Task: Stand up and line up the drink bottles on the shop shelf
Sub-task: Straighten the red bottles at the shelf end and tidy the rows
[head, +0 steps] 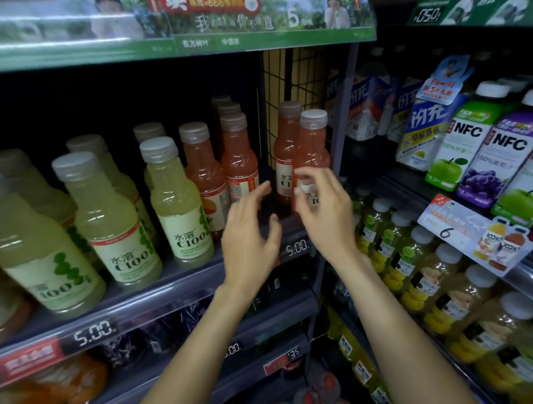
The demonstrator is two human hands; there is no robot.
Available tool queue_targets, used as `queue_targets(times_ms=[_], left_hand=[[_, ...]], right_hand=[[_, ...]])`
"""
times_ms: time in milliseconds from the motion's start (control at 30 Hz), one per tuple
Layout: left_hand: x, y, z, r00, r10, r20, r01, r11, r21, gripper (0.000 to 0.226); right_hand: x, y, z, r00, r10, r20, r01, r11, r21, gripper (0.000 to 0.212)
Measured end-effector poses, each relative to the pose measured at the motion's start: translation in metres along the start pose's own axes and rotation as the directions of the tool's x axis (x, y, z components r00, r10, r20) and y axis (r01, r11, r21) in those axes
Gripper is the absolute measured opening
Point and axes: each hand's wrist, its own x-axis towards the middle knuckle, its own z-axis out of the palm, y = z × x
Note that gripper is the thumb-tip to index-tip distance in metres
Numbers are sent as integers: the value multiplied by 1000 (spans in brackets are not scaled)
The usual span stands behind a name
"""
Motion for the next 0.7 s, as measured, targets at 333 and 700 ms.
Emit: queue_targets(times_ms=[333, 700], left_hand=[[-1, -42, -80, 942, 143, -305, 24, 874, 484, 43], [-4, -42, -84, 959, 20, -282, 90, 924, 371, 49]], right_hand=[[48, -20, 83, 817, 267, 511, -387, 911, 144, 72], [18, -21, 68, 953, 184, 240, -223, 964, 145, 77]])
